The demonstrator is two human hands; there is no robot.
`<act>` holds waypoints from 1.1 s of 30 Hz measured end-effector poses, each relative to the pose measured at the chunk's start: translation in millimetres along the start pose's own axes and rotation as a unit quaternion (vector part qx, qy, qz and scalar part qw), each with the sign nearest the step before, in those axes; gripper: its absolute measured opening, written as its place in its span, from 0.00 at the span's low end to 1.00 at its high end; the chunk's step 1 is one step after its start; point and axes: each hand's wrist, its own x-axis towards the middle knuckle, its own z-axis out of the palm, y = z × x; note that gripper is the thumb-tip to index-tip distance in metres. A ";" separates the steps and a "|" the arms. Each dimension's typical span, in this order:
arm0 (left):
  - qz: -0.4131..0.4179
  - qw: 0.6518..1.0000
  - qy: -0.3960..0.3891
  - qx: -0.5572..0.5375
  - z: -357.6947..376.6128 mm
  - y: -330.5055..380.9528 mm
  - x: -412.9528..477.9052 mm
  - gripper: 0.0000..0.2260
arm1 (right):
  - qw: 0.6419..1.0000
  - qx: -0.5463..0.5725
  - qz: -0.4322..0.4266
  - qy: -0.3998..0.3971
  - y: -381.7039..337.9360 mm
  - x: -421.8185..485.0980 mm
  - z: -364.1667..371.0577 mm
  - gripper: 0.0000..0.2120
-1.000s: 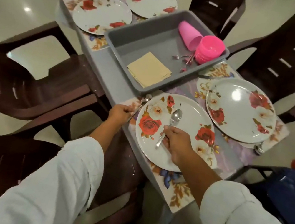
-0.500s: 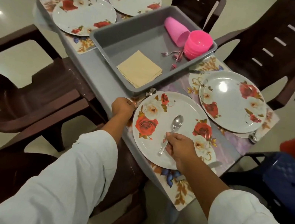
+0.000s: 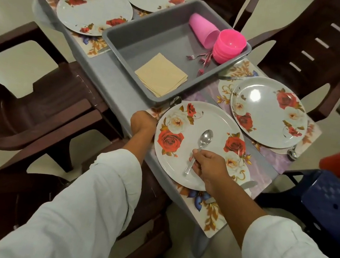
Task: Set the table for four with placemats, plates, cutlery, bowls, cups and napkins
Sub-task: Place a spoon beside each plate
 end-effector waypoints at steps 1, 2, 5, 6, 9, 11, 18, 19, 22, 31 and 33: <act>0.007 1.000 0.000 -0.001 -1.2 -0.4 -1.5 0.06 | 1.000 0.003 -0.001 -0.001 -0.2 -2.2 0.4 0.10; 0.012 1.000 0.000 -0.005 -2.1 -1.6 -2.4 0.06 | 1.000 0.004 -0.002 -0.002 -0.3 -4.1 0.9 0.10; 0.029 0.999 0.009 -0.036 -8.0 -6.2 -10.0 0.05 | 1.000 0.007 -0.008 -0.009 -1.6 -11.4 2.8 0.09; 0.035 0.998 0.016 -0.053 -11.1 -9.3 -14.3 0.05 | 1.000 0.009 -0.010 -0.010 -1.5 -14.5 3.3 0.09; 0.045 0.991 0.036 -0.118 -24.1 -18.1 -31.9 0.05 | 0.999 0.013 -0.022 -0.019 -2.6 -29.1 6.1 0.10; 0.049 0.986 0.042 -0.152 -34.4 -27.3 -48.6 0.05 | 0.999 0.024 -0.033 -0.033 -2.6 -43.7 8.4 0.09; 0.099 0.958 -0.092 -0.254 -65.3 -77.9 -130.8 0.04 | 0.991 0.016 -0.067 -0.115 10.6 -105.9 17.8 0.05; 0.104 0.951 -0.127 -0.262 -74.1 -87.2 -149.7 0.04 | 0.989 0.020 -0.070 -0.128 16.0 -116.7 19.8 0.05; 0.117 0.944 -0.203 -0.234 -95.9 -117.7 -199.8 0.08 | 0.983 0.036 -0.071 -0.162 37.5 -144.1 28.2 0.06; 0.110 0.934 -0.225 -0.256 -166.7 -212.5 -271.7 0.17 | 0.984 0.012 -0.079 -0.162 119.0 -218.3 65.5 0.05; 0.106 0.936 -0.218 -0.256 -186.4 -231.7 -275.9 0.13 | 0.983 0.003 -0.079 -0.168 131.0 -235.6 79.5 0.07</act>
